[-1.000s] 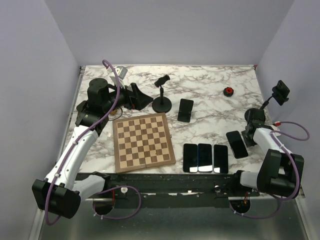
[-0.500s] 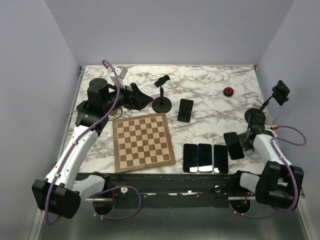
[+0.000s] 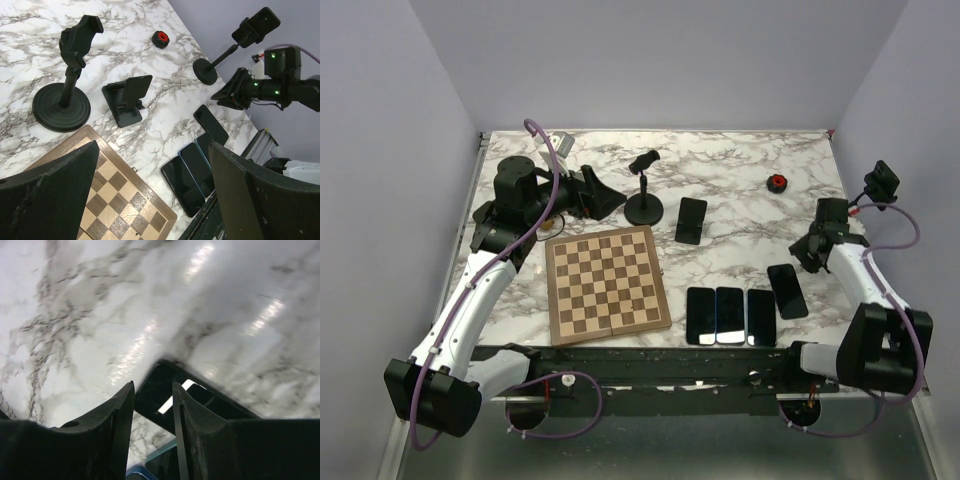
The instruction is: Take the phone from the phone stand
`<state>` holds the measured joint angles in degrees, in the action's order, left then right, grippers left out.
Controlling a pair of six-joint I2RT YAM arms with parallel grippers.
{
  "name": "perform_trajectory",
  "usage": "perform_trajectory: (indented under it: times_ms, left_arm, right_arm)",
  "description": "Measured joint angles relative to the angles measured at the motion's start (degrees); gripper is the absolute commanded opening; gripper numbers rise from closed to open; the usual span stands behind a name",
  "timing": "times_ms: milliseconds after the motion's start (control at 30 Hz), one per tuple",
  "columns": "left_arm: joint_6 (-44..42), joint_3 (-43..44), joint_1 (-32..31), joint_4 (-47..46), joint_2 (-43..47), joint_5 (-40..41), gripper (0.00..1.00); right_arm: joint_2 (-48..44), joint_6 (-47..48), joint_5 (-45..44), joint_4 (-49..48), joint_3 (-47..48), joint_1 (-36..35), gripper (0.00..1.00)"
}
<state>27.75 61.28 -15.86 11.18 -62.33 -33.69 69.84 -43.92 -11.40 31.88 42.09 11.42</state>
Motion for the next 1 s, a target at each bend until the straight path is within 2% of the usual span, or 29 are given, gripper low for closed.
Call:
perform_trajectory:
  times_ms: [267, 433, 667, 867, 1000]
  left_arm:
    - [-0.1, 0.0, 0.0, -0.1, 0.0, 0.0, 0.99]
    - [-0.6, 0.0, 0.0, 0.0, -0.1, 0.1, 0.99]
    - [-1.1, 0.0, 0.0, 0.7, -0.2, 0.3, 0.98]
    - [-0.9, 0.0, 0.0, 0.5, -0.2, 0.2, 0.98]
    - [-0.7, 0.0, 0.0, 0.5, -0.2, 0.2, 0.99]
  right_arm:
    - [18.1, 7.8, 0.9, -6.1, 10.7, -12.3, 0.45]
    - [24.7, 6.4, -0.3, -6.9, 12.4, -12.9, 0.45]
    - [19.6, 1.8, -4.4, -6.9, 5.9, -12.2, 0.45]
    - [12.9, -0.7, -4.6, -5.6, -0.2, -6.2, 0.45]
    - [9.5, -1.3, -4.7, -1.7, -1.7, -5.4, 0.46]
